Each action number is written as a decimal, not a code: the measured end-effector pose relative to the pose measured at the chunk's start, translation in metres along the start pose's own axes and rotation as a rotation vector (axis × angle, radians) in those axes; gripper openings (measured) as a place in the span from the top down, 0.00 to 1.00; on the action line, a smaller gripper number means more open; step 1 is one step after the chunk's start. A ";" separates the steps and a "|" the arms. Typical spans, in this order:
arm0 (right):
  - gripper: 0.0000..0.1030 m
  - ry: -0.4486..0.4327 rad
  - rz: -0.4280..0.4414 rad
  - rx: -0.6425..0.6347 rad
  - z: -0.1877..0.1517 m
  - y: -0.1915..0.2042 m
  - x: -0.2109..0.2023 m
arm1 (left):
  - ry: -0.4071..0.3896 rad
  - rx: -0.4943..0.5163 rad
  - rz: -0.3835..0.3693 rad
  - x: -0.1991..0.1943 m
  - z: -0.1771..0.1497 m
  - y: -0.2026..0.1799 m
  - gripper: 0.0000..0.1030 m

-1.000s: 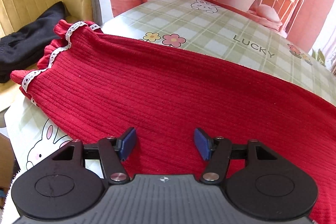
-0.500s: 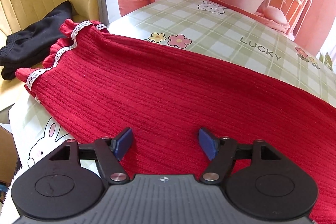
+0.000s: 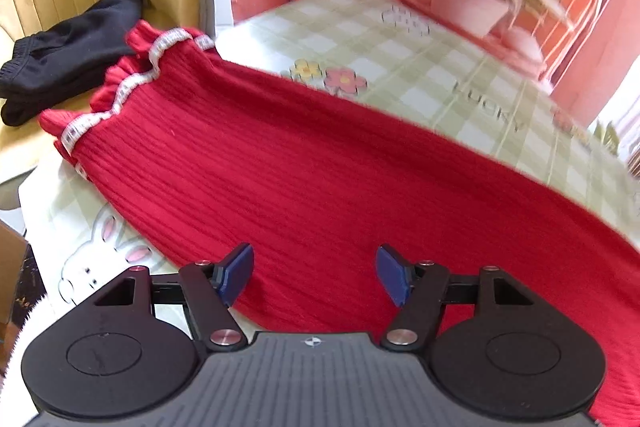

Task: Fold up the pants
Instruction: 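Move the open left gripper toward the lace-trimmed hem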

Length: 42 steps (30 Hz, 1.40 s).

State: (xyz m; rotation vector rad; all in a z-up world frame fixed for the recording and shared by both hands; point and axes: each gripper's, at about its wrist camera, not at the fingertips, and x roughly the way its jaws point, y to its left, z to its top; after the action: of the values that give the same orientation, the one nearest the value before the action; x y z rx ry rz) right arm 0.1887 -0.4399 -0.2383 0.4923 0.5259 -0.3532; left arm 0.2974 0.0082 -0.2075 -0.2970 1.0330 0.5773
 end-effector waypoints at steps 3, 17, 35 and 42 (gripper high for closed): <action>0.69 0.016 0.039 -0.044 -0.005 0.020 -0.008 | -0.010 -0.042 -0.039 -0.008 0.014 0.021 0.32; 0.42 0.143 0.241 -0.209 -0.028 0.148 0.017 | -0.007 -0.465 -0.127 0.002 0.065 0.213 0.48; 0.42 0.213 0.256 -0.256 -0.054 0.195 0.052 | -0.040 -0.685 -0.318 0.054 0.031 0.252 0.45; 0.42 0.201 0.227 -0.220 -0.049 0.178 0.050 | -0.116 -0.607 -0.260 0.055 0.032 0.238 0.44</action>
State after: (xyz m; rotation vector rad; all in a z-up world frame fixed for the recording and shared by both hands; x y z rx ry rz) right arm 0.2885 -0.2772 -0.2400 0.3707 0.6881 -0.0272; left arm 0.2033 0.2351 -0.2317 -0.9082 0.6726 0.6529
